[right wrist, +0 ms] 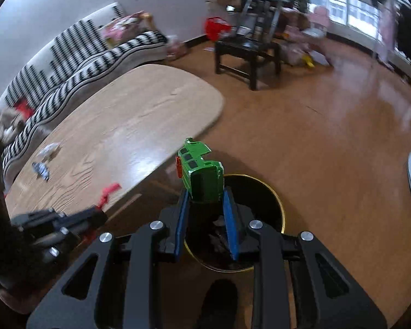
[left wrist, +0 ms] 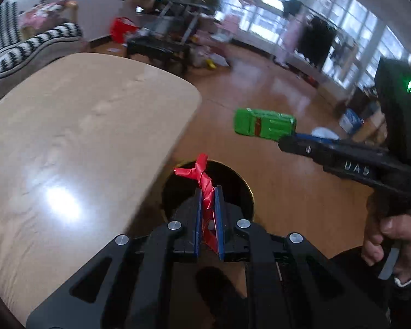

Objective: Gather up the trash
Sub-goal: 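Carry the ribbon and toy car over the bin and open both tools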

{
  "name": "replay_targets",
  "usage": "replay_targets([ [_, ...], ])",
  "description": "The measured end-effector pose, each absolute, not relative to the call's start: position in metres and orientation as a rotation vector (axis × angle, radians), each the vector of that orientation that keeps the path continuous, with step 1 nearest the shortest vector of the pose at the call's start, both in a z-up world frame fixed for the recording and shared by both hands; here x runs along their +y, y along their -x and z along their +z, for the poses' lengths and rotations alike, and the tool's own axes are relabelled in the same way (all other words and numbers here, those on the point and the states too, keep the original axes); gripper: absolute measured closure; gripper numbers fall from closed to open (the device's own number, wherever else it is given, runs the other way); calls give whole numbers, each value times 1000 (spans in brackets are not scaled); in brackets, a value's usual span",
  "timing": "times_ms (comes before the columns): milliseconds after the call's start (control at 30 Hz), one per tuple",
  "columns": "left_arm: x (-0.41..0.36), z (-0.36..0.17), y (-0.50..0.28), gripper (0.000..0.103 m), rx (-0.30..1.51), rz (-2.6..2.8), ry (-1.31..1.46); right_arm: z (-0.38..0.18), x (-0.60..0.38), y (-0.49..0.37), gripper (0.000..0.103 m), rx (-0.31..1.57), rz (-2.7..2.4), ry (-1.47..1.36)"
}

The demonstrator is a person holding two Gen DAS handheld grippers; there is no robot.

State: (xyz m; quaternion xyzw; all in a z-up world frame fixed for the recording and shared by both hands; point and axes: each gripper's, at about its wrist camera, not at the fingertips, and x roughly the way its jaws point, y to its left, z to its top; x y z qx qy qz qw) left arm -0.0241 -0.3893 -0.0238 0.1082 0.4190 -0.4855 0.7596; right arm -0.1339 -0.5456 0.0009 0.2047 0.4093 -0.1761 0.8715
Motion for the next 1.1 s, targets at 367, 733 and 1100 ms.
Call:
replay_targets([
  [367, -440, -45, 30, 95, 957, -1134, -276, -12, -559, 142, 77, 876, -404, -485],
  [733, -440, -52, 25, 95, 979, -1129, -275, -13, -561, 140, 77, 884, -415, -495],
  [1100, -437, -55, 25, 27, 942, -1075, -306, -15, -564, 141, 34, 888, -437, -519],
])
